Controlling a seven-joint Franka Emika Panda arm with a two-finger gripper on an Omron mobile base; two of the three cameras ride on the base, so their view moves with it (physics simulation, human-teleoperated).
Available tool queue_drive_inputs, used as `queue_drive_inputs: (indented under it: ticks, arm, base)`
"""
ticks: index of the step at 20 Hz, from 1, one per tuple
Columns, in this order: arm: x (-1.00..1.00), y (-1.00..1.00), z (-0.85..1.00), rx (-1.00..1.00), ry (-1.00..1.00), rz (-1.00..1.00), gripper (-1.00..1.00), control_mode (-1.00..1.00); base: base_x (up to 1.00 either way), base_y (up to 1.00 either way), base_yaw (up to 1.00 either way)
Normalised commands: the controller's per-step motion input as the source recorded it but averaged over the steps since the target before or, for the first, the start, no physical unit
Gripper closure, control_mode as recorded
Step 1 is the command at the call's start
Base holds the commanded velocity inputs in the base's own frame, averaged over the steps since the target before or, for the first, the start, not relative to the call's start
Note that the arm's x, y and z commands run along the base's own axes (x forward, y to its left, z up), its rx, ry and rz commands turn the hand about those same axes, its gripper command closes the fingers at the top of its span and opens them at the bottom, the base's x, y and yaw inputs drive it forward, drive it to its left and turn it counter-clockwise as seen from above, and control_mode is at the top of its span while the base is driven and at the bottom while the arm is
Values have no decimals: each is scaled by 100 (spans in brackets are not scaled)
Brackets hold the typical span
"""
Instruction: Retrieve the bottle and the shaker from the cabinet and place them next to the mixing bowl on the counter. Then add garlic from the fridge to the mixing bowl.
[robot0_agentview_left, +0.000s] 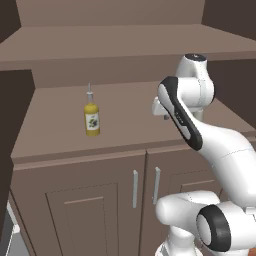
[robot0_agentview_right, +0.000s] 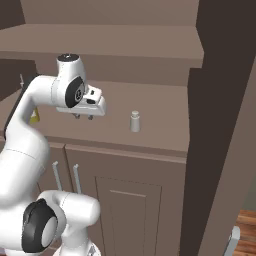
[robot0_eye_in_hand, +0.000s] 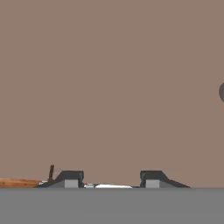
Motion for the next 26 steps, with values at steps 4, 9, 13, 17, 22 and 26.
queue_drive_inputs:
  ticks: [4, 9, 13, 17, 22, 26]
  arm:
    - [-15, 0, 0, 0, 0, -2, -100, -100]
    - [-35, -2, 0, 0, -7, -7, -100, -100]
    - [-30, -7, -2, 2, -10, -14, -100, -100]
    - [-33, -7, 0, 0, -12, -13, -100, -100]
    - [-15, -63, -17, -12, -15, -25, -100, -100]
    - [0, -51, -51, -29, -32, -30, -100, -100]
  base:
    - [0, 0, 0]
    - [0, 0, 0]
    - [0, 0, 0]
    - [0, 0, 0]
    - [0, 0, 0]
    - [0, 0, 0]
